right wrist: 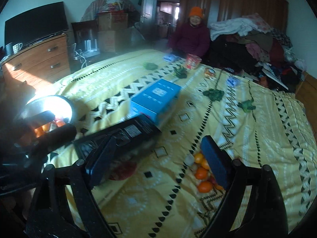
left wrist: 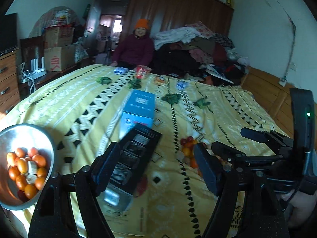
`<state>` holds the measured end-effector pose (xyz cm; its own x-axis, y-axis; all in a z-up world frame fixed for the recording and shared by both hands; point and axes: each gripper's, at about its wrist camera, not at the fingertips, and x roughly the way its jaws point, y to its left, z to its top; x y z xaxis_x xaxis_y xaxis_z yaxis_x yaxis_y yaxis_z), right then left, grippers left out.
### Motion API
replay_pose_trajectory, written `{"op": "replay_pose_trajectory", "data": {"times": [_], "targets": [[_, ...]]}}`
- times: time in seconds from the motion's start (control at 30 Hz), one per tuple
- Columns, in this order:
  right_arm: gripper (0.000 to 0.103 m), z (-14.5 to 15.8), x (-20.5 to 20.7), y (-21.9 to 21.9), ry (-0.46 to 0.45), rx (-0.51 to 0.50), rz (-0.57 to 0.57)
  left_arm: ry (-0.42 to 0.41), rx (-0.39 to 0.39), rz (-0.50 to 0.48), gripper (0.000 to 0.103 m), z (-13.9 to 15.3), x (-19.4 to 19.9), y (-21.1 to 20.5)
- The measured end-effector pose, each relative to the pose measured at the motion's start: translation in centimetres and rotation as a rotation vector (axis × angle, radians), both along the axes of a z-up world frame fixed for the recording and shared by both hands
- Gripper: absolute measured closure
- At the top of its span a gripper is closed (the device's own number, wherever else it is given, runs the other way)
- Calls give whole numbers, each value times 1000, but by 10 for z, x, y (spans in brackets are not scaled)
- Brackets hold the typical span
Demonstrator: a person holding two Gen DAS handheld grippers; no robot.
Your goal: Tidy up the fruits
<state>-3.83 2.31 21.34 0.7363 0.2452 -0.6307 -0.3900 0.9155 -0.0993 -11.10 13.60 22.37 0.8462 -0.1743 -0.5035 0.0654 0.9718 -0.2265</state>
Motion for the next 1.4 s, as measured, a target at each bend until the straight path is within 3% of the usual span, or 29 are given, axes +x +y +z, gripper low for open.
{"op": "replay_pose_trajectory", "data": {"times": [0.17, 0.37, 0.63, 0.77, 0.87, 0.97, 1.4], "targets": [[13, -61, 6, -112, 121, -7, -185, 117, 38, -166, 22, -49, 22, -79], [13, -153, 6, -194, 329, 28, -308, 288, 109, -205, 22, -136, 64, -127], [13, -180, 37, -193, 301, 99, -254, 322, 188, -94, 22, -189, 105, -130], [9, -206, 44, -196, 338, 94, -272, 367, 214, -83, 18, -213, 113, -133], [1, -209, 43, -195, 320, 89, -265, 378, 229, -80, 7, -218, 116, -136], [0, -213, 44, -195, 317, 84, -258, 390, 233, -78, 1, -223, 120, -136], [0, -215, 47, -193, 306, 90, -258, 383, 232, -75, 0, -226, 122, -136]]}}
